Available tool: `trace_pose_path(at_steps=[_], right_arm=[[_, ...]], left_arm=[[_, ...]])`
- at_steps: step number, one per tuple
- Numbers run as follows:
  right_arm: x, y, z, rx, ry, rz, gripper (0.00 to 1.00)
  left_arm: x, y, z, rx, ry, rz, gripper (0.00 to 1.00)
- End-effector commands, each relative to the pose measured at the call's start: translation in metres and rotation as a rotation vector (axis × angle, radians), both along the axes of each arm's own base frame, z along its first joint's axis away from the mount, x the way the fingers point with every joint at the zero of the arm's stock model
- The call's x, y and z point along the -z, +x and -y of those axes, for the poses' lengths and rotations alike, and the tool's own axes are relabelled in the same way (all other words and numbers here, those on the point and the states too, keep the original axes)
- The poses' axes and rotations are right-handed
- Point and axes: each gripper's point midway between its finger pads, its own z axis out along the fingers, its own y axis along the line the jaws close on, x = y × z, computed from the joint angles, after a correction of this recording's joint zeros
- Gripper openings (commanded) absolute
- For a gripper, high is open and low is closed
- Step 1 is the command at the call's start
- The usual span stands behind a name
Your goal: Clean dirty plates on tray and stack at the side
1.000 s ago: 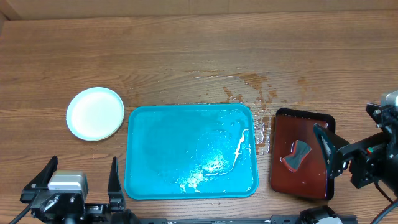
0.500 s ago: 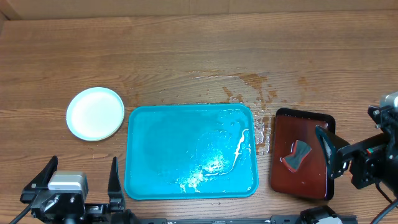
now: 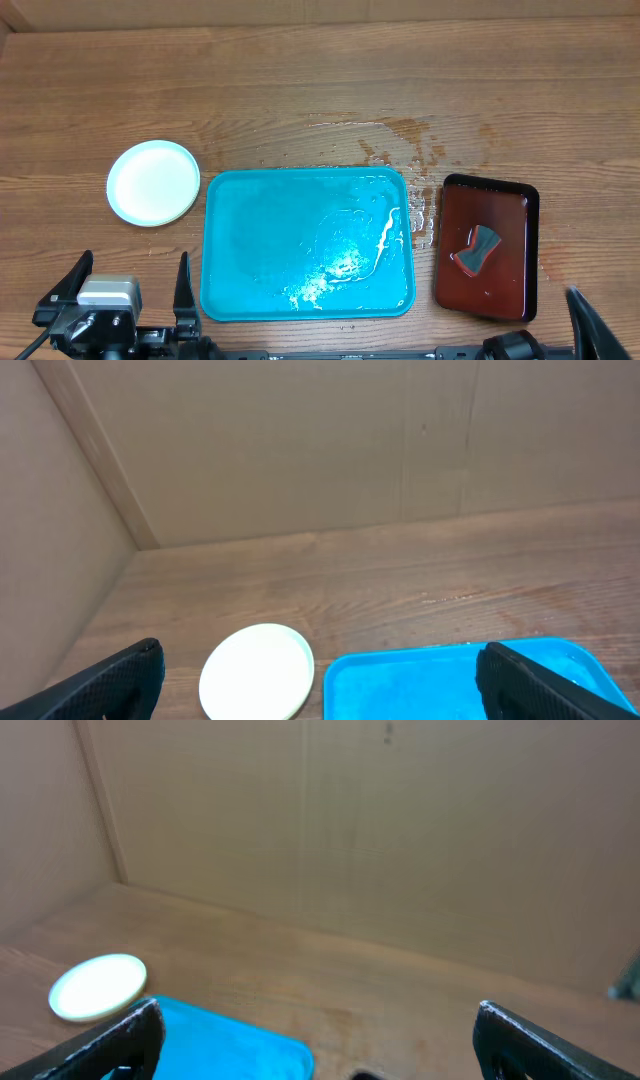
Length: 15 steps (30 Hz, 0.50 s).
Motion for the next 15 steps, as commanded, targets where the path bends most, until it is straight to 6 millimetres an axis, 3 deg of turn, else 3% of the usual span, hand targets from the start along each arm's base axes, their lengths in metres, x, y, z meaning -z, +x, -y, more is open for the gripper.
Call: trace_pose_path(at_steps=[1,5,15], right_arm=[[0.026,0.0,0.002,0.021,0.006,0.022,1.0],[0.044,0.009,-0.001,0.019,0.025,0.099,1.0],[0.094,0.078,-0.026,-0.041,0.085,0.368,1.0]], left_arm=[[0.001,-0.001,0.0,0.0,0.012,0.0,1.0],[0.001,-0.001,0.0,0.0,0.012,0.0,1.0],[0.001,-0.001,0.0,0.0,0.012,-0.001,1.0]])
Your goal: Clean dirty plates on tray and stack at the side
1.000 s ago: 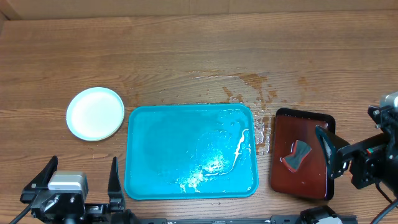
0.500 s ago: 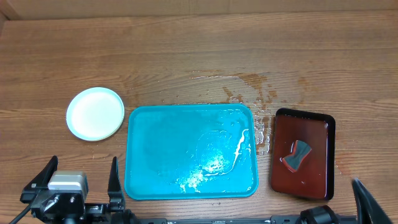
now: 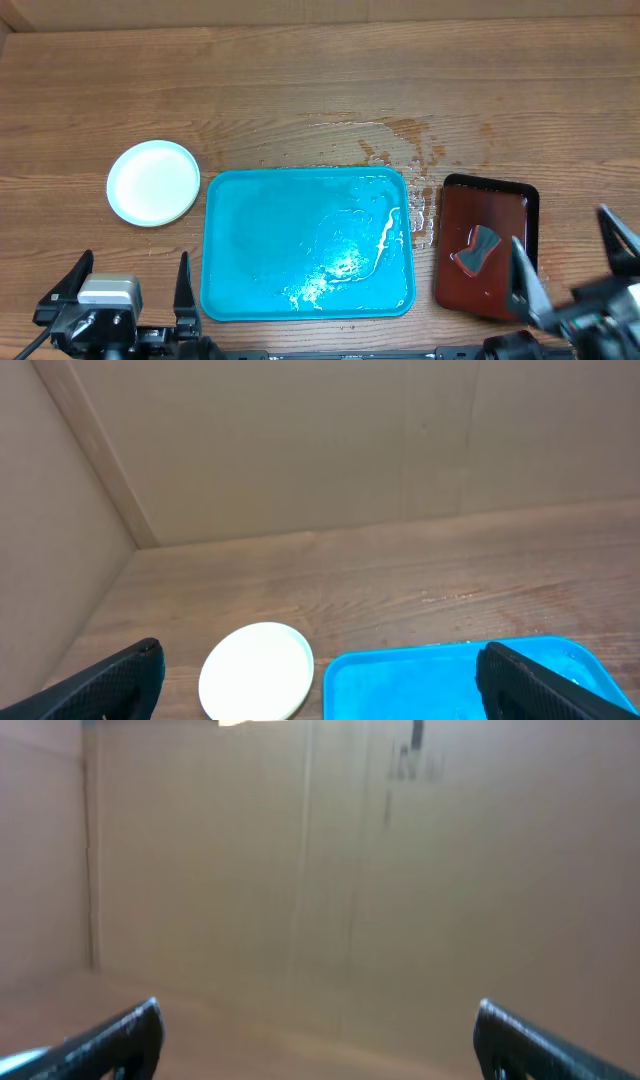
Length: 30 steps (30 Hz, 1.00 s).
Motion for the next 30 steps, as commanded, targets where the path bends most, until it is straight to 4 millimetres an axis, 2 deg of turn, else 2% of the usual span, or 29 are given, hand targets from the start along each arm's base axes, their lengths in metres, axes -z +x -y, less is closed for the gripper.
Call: trace_pose_path(at_steps=[1,6,12,20,25,30], right_arm=[[0.027,0.017,-0.01,-0.04,0.003,0.035,1.0],[0.055,0.039,-0.02,-0.073,0.035,0.105,1.0],[0.084,0.056,-0.023,-0.099,0.132,0.146,1.0],[0.095,0.047,-0.021,-0.105,0.15,0.209,1.0],[0.098,0.05,-0.018,-0.086,0.153,0.194,1.0],[0.113,0.061,-0.005,-0.019,0.132,0.148,1.0]], left_arm=[[0.0,-0.001,0.0,0.0,0.013,0.003,1.0],[0.0,-0.001,0.0,0.0,0.013,0.003,1.0],[0.0,-0.001,0.0,0.0,0.013,0.003,1.0],[0.0,-0.001,0.0,0.0,0.013,0.003,1.0],[0.0,-0.001,0.0,0.0,0.013,0.003,1.0],[0.0,-0.001,0.0,0.0,0.013,0.003,1.0]])
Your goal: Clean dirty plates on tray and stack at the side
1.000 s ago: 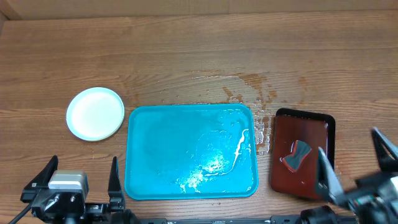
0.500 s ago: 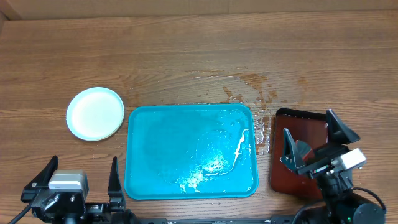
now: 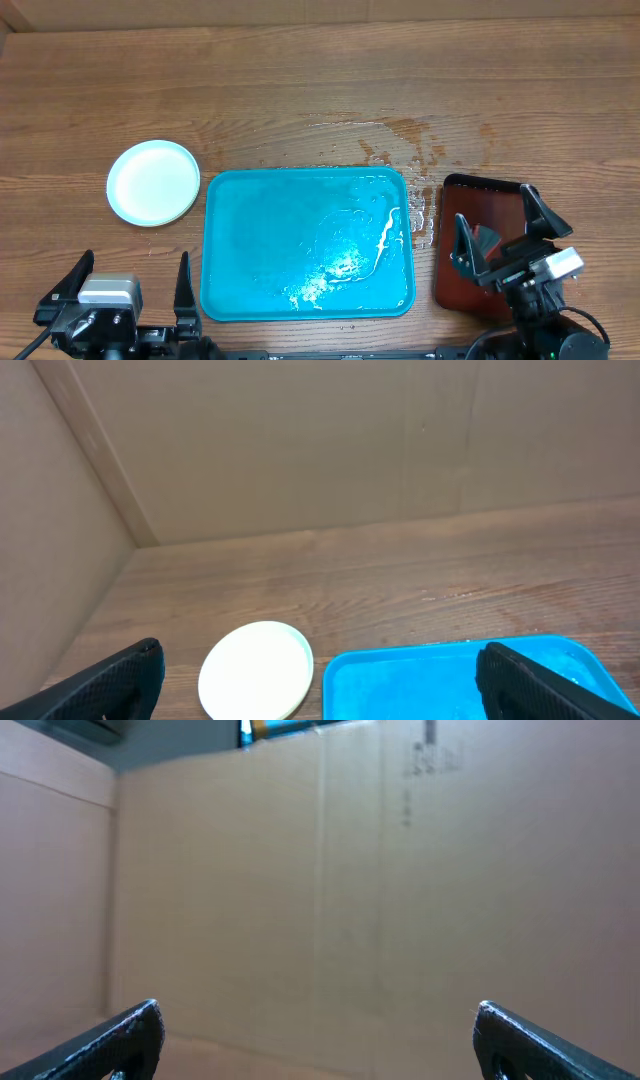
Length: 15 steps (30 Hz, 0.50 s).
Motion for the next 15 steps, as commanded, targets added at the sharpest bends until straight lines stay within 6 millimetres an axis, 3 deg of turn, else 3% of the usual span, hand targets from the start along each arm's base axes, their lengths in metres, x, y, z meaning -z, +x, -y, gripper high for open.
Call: trace_pose_path(at_steps=[1,8,15], right_arm=[[0.013,0.007,0.011,0.046,-0.002,-0.027,1.0],[0.051,0.027,0.032,0.135,0.037,-0.149,1.0],[0.11,0.043,0.052,0.222,0.172,-0.374,1.0]], left_arm=[[-0.001,-0.001,0.0,0.0,0.014,0.006,1.0],[-0.001,-0.001,0.0,0.0,0.014,0.006,1.0],[-0.001,-0.001,0.0,0.0,0.014,0.006,1.0]])
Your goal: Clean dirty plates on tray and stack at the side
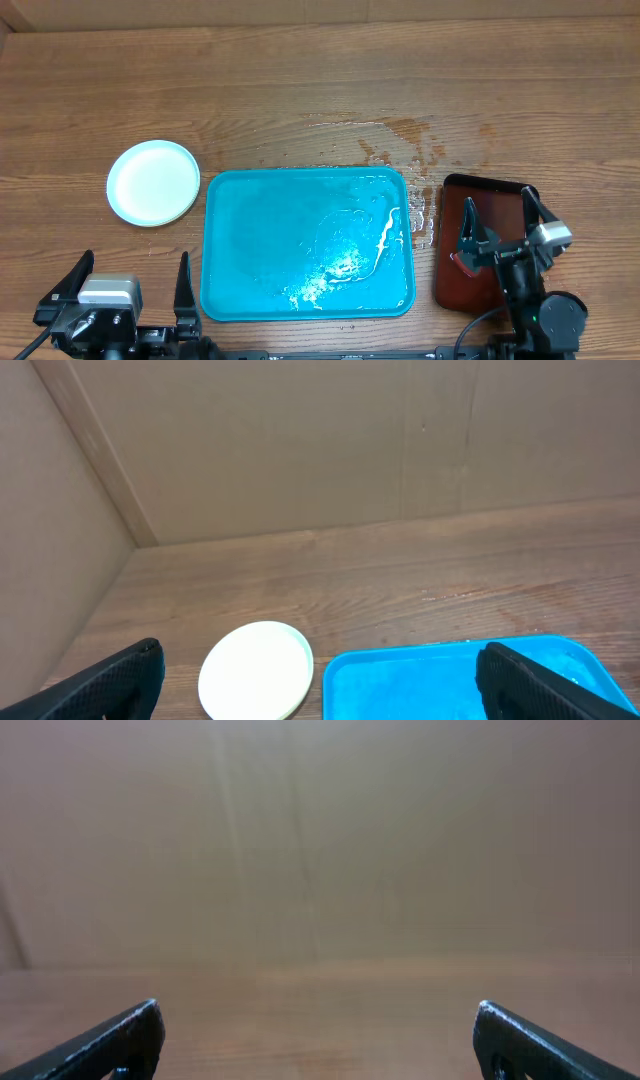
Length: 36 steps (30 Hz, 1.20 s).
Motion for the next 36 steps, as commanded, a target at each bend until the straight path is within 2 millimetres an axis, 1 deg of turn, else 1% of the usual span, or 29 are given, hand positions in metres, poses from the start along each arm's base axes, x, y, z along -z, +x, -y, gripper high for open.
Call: trace_pose_path(at_steps=[1,5,8,12,15,21,26,32,36], right_arm=[[0.02,0.004,0.014,0.072,0.104,-0.071,1.0],[0.04,0.006,0.014,0.074,0.1,-0.129,1.0],[0.048,0.006,0.015,0.085,0.095,-0.16,1.0],[0.049,0.006,0.017,0.102,0.088,-0.161,1.0],[0.049,0.006,0.017,0.1,0.089,-0.161,1.0],[0.048,0.006,0.017,0.098,0.092,-0.16,1.0],[0.048,0.006,0.017,0.098,0.092,-0.16,1.0],[0.048,0.006,0.017,0.098,0.092,-0.16,1.0],[0.048,0.006,0.017,0.098,0.092,-0.16,1.0]], left_arm=[[-0.001,-0.001,0.0,0.0,0.014,0.006,1.0],[-0.001,-0.001,0.0,0.0,0.014,0.005,1.0],[0.0,-0.002,0.0,0.0,0.013,0.001,1.0],[0.008,-0.003,0.0,0.001,0.003,-0.031,1.0],[0.02,-0.007,0.001,0.001,-0.011,-0.079,1.0],[0.051,-0.019,0.005,0.002,-0.051,-0.215,1.0],[0.074,-0.031,0.008,0.002,-0.08,-0.317,1.0],[0.089,-0.041,0.011,0.003,-0.103,-0.393,1.0],[0.09,-0.042,0.012,0.003,-0.104,-0.398,1.0]])
